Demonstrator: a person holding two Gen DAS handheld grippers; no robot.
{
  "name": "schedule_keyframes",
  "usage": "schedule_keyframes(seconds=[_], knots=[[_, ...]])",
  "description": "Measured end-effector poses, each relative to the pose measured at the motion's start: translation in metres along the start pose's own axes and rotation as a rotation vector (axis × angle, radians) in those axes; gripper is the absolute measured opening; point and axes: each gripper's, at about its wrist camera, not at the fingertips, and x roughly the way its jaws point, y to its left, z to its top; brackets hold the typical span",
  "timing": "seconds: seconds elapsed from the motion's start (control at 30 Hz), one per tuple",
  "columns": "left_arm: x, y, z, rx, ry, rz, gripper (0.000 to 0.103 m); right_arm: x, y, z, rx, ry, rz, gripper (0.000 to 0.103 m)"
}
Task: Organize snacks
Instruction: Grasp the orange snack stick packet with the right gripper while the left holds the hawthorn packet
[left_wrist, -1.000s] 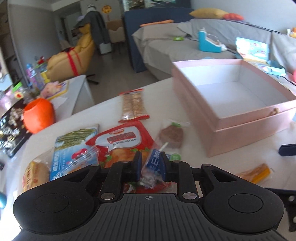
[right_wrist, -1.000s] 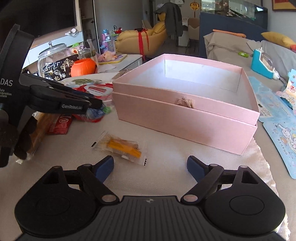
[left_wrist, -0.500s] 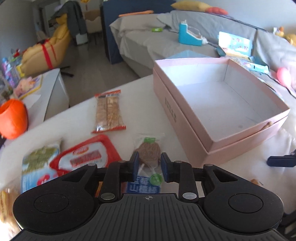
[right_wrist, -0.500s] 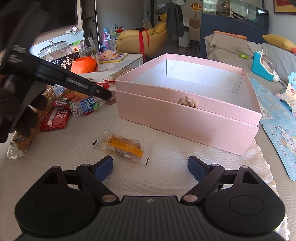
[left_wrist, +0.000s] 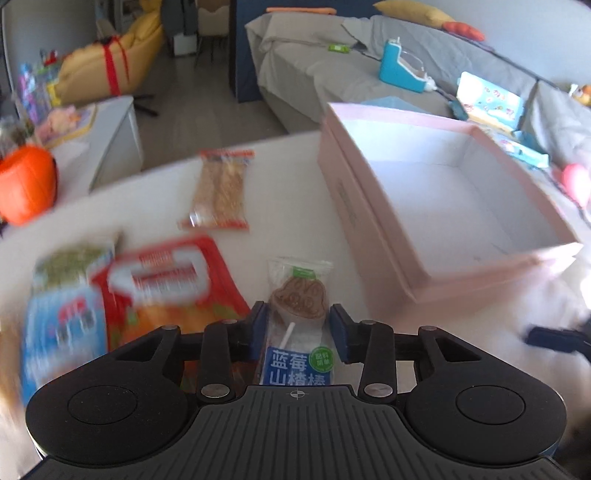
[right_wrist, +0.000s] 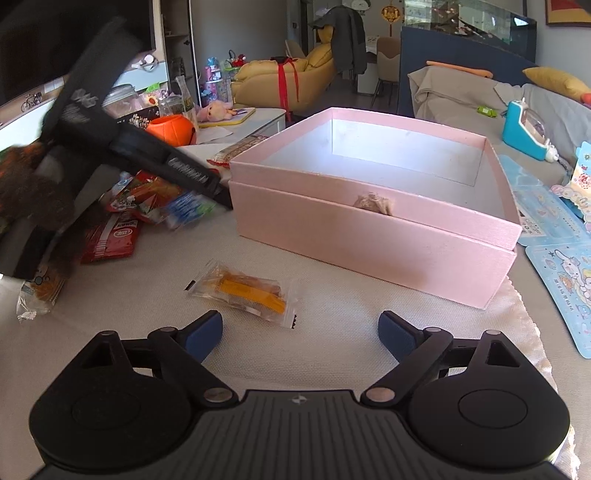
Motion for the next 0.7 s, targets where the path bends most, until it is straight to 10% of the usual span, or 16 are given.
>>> schedule_keyframes(seconds=[0.37,0.4,0.5,0.7], knots=[[-0.068,-0.022,-0.092,-0.067,-0.046,-0.001,0.042,0.026,0.019,0.025,-0.221,0.020,0.068,0.089],[-0.069,-0.023,-0.093,-0.056,-0.043,0.000,0.042,0.029,0.019,0.031,-0.216,0.031,0.089,0.084],[-0.069,-0.025,-0.096,-0.035,-0.047,0.005,0.042,0.023,0.020,0.040,-0.191,0.080,0.156,0.023],[-0.068,-0.038,-0.098,0.042,-0.058,0.047,0.041,-0.023,0.014,0.029,-0.157,0.065,0.137,0.021]])
